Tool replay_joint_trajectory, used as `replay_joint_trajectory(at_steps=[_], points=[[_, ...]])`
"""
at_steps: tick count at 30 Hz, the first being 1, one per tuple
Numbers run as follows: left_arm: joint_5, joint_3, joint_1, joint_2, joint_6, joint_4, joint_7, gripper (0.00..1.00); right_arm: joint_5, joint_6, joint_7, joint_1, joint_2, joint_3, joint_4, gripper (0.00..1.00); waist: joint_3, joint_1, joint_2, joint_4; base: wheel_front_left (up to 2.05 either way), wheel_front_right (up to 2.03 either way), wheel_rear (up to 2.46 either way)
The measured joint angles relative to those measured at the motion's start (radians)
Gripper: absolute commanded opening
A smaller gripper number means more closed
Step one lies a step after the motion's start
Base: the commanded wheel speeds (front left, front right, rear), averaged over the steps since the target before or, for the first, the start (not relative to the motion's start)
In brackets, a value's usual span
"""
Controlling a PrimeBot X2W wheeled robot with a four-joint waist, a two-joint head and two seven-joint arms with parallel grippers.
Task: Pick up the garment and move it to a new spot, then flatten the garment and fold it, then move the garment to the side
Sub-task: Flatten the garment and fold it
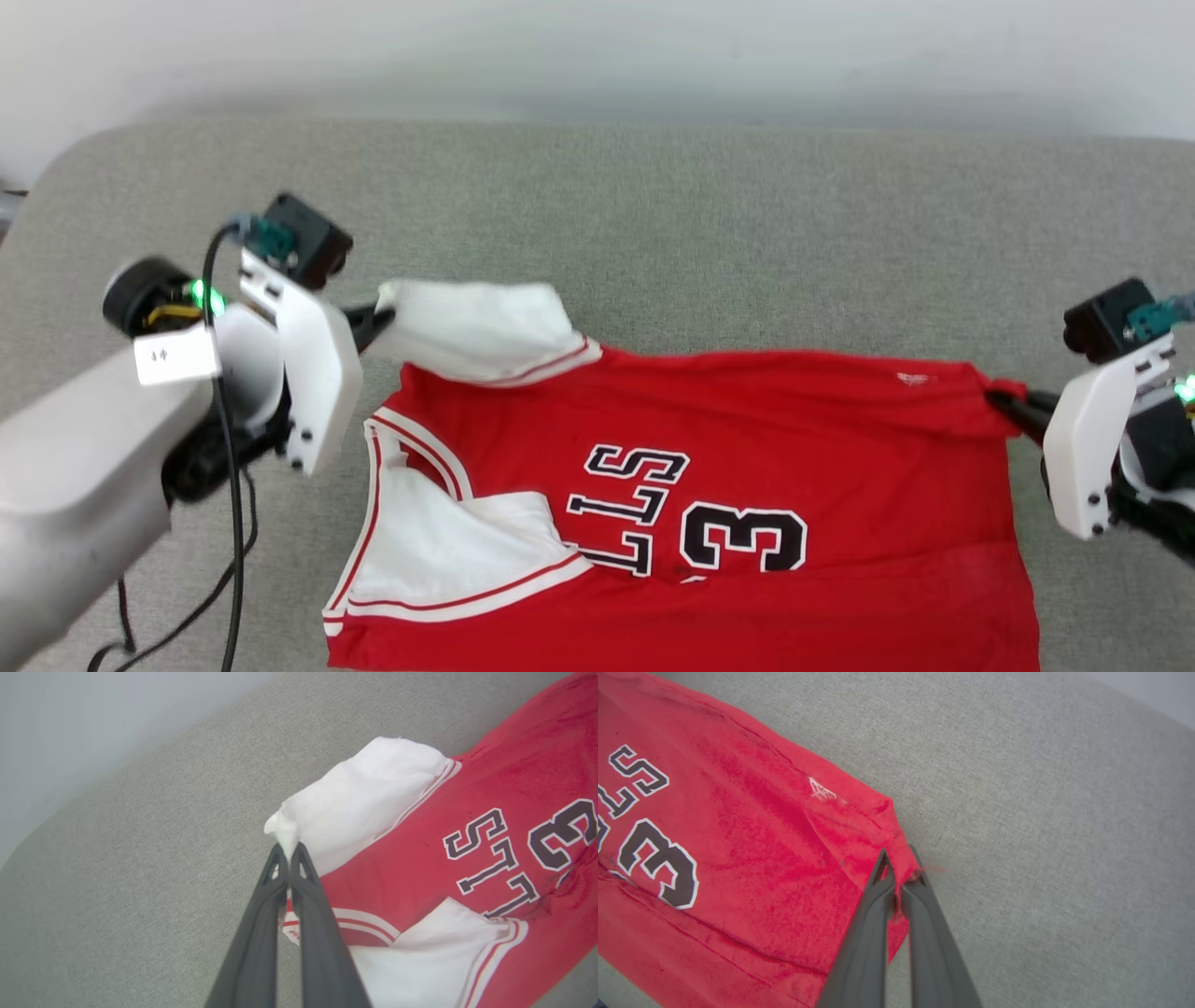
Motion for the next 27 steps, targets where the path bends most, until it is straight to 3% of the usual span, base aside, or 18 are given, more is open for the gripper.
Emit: replay_joint_trajectory(at_steps=[14,27], points=[[-0.071,-0.039,0.29,0.121,0.133,-0.208,-0.04,0.0,0.005,0.0,0.003,0.312,0.005,-0.109,-0.111,0.0,-0.115,-0.0001,0.0,0.019,0.0,0.0,0.0],[-0.132,-0.053,0.471,0.126,0.17,-0.209,-0.081,0.0,-0.007,0.0,0.052,0.448,0.028,-0.176,-0.16,0.0,-0.118,-0.0001,0.0,0.006,0.0,0.0,0.0]])
